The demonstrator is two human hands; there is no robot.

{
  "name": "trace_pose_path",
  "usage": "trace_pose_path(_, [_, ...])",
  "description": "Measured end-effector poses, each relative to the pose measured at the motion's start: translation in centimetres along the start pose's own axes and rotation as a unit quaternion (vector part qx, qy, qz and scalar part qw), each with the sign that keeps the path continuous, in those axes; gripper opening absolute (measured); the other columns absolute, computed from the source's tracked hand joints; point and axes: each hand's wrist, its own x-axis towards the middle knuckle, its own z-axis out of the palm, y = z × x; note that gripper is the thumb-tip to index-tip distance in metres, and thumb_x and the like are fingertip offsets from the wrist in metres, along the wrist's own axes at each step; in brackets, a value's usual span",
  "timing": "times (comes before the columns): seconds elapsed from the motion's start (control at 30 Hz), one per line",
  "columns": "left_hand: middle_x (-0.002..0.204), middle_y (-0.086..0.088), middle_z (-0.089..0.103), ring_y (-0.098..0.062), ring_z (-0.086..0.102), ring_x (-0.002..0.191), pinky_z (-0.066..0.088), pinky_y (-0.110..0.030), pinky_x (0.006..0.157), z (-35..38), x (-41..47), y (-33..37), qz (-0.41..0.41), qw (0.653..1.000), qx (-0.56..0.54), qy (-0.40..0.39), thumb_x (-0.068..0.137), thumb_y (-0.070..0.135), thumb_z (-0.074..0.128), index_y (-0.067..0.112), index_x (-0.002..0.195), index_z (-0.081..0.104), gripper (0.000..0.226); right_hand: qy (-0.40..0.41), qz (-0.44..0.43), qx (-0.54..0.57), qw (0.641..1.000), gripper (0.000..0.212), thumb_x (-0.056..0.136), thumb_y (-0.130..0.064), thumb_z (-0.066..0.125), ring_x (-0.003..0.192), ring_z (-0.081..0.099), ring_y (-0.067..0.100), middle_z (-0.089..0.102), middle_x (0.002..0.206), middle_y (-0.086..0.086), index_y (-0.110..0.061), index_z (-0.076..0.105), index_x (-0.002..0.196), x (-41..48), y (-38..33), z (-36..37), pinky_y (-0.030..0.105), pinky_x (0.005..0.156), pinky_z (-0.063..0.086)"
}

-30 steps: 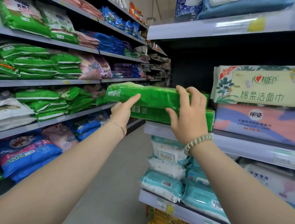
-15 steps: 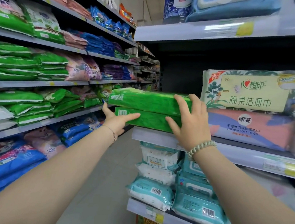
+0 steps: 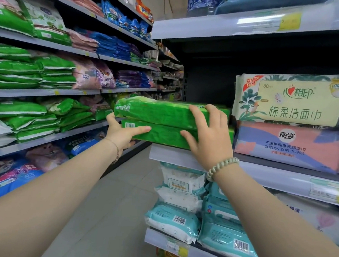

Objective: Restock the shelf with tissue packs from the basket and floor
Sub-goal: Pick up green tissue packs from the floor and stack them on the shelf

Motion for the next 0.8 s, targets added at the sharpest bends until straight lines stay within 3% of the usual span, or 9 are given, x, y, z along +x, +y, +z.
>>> trace_pose_path(0.17, [0.156,-0.008,0.011,-0.031,0.035,0.133,0.043,-0.052,0.102,0.3,-0.2,-0.4,0.015,0.999,0.047,0.0,0.06,0.022,0.091,0.038,0.144,0.007,0.12,0.011,-0.007,-0.014,1.0,0.053,0.083,-0.034,0.066,0.104,0.049,0.039,0.05,0.12,0.023,-0.01,0.054,0.128,-0.3,0.5,-0.5,0.044,0.084,0.046])
trace_pose_path(0.4, [0.153,-0.001,0.016,-0.028,0.032,0.135,0.037,-0.054,0.107,2.1,-1.5,-0.7,0.042,0.996,0.081,-0.009,0.027,0.054,0.089,0.043,0.139,0.007,0.139,0.036,-0.014,-0.04,0.998,0.052,0.086,-0.039,0.058,0.099,0.05,0.037,0.051,0.119,0.024,-0.009,0.054,0.128,-1.1,2.5,-1.7,0.043,0.083,0.045])
trace_pose_path(0.63, [0.151,-0.005,0.022,-0.024,0.029,0.136,0.033,-0.047,0.111,2.6,-2.3,-1.3,0.081,0.99,0.117,0.02,0.059,0.045,0.087,0.031,0.143,0.008,0.116,0.046,-0.031,-0.054,0.997,0.053,0.087,-0.044,0.055,0.095,0.049,0.036,0.052,0.117,0.024,-0.01,0.051,0.128,-1.1,3.5,-1.6,0.043,0.082,0.046])
trace_pose_path(0.7, [0.144,-0.002,0.03,-0.022,0.031,0.135,0.031,-0.045,0.111,1.9,-2.3,-1.2,0.086,0.99,0.113,0.005,0.064,0.058,0.079,0.03,0.144,0.013,0.107,0.05,-0.031,-0.052,0.997,0.053,0.087,-0.043,0.056,0.094,0.05,0.036,0.052,0.117,0.024,-0.01,0.052,0.128,-1.1,3.6,-1.6,0.043,0.081,0.047])
trace_pose_path(0.8, [0.143,0.004,0.042,-0.023,0.042,0.131,0.032,-0.05,0.109,0.7,-1.4,-0.7,0.065,0.997,0.028,-0.003,0.06,0.092,0.043,0.032,0.141,0.033,0.102,0.053,-0.025,-0.048,0.997,0.053,0.086,-0.043,0.057,0.095,0.052,0.037,0.052,0.117,0.024,-0.01,0.054,0.127,-1.2,3.5,-1.5,0.043,0.08,0.047])
